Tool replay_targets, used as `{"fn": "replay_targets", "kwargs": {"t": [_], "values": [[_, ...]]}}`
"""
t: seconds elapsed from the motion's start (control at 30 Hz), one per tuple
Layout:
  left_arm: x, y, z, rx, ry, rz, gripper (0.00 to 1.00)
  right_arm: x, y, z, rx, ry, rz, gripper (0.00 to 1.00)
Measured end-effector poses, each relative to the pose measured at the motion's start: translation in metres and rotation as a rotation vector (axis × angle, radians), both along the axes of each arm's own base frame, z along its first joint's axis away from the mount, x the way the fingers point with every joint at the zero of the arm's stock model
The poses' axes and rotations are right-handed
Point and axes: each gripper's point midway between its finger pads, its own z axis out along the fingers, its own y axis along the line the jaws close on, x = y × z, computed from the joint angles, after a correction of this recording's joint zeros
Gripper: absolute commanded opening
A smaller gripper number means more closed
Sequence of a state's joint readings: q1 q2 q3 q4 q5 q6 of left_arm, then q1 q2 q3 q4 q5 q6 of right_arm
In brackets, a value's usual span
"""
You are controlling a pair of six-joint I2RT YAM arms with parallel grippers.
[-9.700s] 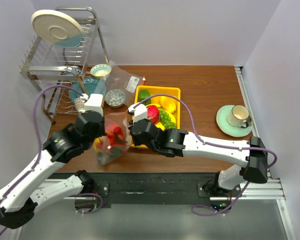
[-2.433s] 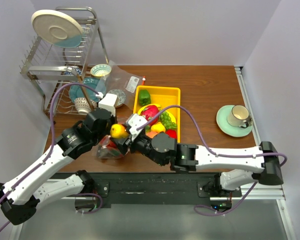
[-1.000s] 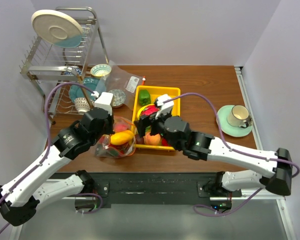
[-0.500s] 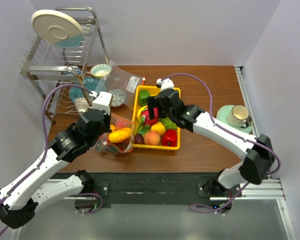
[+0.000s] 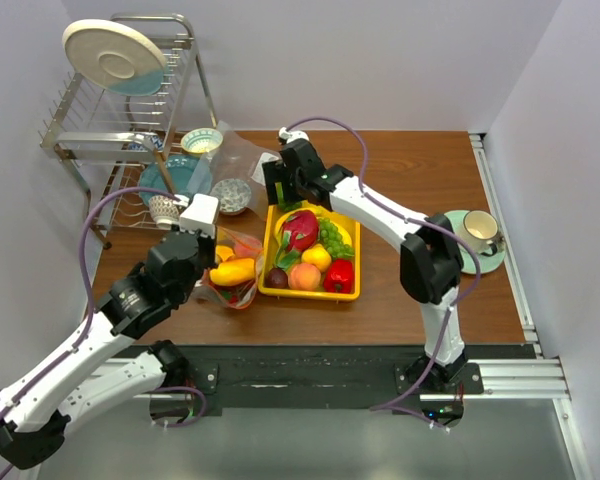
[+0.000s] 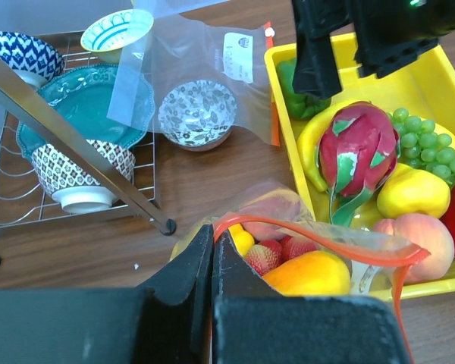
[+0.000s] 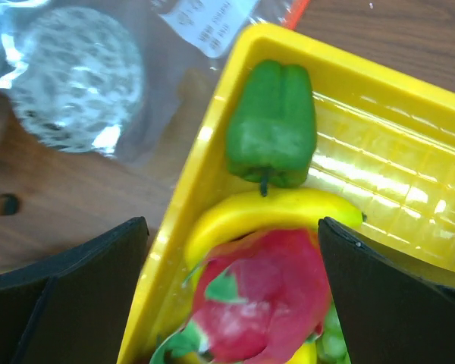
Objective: Place the food in the zip-top bag and seal the zipper
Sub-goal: Pick up the fake vegetable from the bin.
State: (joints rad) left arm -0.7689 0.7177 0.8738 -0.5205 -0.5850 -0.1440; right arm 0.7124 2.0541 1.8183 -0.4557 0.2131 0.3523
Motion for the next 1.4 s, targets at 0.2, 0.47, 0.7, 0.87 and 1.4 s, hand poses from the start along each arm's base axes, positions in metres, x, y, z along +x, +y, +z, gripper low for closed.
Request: {"fn": "replay_targets", "kwargs": {"t": [0.2, 0.47, 0.7, 0.87, 1.4], "values": [[0.0, -0.006, -0.004, -0.022, -0.011, -0.028, 0.0, 0.019, -0.01, -0.045, -0.068, 0.073, -0.027, 0.94], [0.002, -0.022, -0.015, -0.028, 0.038, -0.081, 0.0, 0.029, -0.015, -0.07, -0.079, 0.121, -0.03, 0.94], [0.001, -0.027, -0.016, -0.044, 0.048, -0.097, 0.0, 0.034, -0.012, -0.086, -0.085, 0.136, -0.02, 0.83], [0.0, -0.029, -0.018, -0.057, 0.057, -0.105, 0.0, 0.04, -0.013, -0.093, -0.108, 0.127, -0.016, 0.55], [-0.003, -0.049, -0.032, -0.069, 0.195, -0.145, 0.0, 0.028, -0.028, 0.011, -0.03, -0.048, 0.03, 0.48]]}}
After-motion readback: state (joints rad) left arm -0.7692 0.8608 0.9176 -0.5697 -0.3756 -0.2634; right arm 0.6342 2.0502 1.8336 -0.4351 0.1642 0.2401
